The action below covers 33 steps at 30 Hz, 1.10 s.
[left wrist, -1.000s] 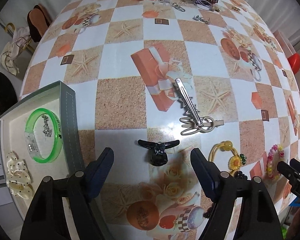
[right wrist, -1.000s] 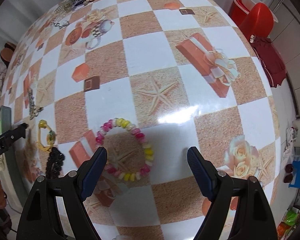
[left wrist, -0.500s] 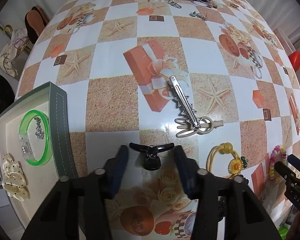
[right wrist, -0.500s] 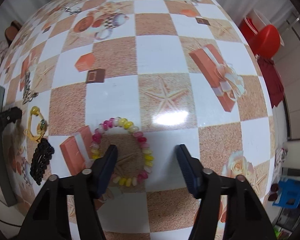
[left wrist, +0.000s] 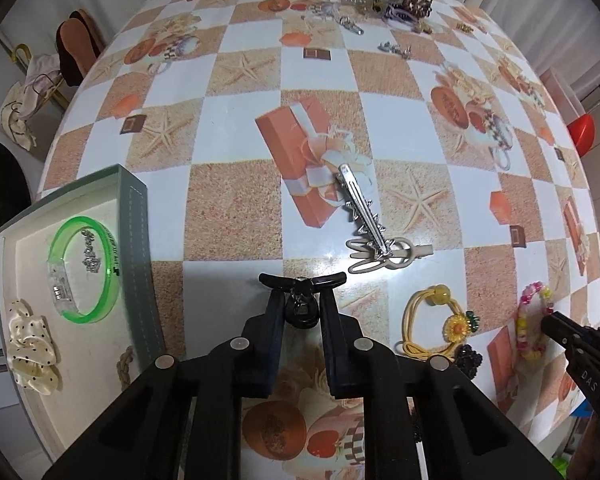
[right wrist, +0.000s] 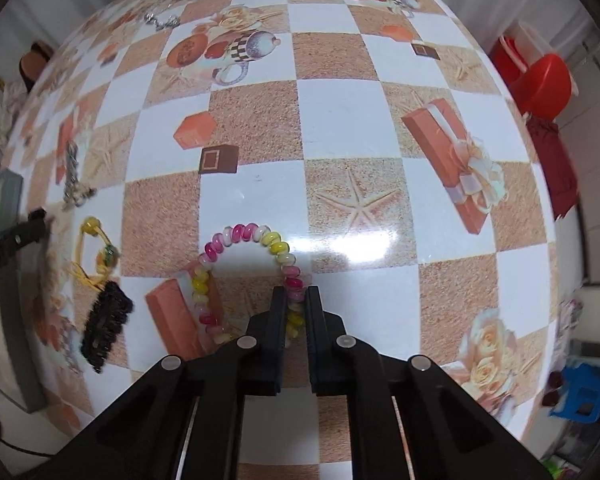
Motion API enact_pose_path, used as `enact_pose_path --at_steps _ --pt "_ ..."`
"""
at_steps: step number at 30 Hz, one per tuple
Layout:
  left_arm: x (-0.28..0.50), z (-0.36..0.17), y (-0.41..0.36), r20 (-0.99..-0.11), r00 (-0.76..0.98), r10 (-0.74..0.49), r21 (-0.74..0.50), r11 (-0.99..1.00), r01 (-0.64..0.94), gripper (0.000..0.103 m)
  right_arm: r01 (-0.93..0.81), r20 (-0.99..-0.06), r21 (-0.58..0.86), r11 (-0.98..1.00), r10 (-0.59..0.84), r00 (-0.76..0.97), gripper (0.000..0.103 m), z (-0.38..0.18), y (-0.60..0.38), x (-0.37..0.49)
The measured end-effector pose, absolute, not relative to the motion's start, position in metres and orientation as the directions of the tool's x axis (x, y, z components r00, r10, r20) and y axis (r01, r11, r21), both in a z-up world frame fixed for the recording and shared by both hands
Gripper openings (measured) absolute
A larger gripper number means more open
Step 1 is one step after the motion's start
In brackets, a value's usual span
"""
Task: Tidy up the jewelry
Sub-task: 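Grasp the black claw clip with the left tool while the right tool grasps the beaded bracelet, then carry the black claw clip and pink-yellow beaded bracelet over the white tray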
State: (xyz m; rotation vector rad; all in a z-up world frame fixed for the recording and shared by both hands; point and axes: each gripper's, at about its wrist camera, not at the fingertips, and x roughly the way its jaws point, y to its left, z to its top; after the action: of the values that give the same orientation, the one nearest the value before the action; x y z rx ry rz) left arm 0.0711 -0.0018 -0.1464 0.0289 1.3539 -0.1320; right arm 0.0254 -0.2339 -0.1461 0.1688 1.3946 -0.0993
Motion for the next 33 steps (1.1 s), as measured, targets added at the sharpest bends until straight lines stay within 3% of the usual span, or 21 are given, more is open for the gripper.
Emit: enact_pose_path --at_steps 15,33 --pt "0.056 -0.106 0.035 -0.951 0.292 -0.103 -0.088 0.994 0.063 0.023 0.216 -0.961 0.172 0.961 0.116 0.251 0.010 -0.107 -0.247 0.042" --pt "-0.005 -0.091 0.149 -0.945 0.328 -0.011 -0.072 0.982 -0.176 0.023 -0.029 -0.915 0.261 0.965 0.257 0.311 0.010 -0.059 -0.143 0.070"
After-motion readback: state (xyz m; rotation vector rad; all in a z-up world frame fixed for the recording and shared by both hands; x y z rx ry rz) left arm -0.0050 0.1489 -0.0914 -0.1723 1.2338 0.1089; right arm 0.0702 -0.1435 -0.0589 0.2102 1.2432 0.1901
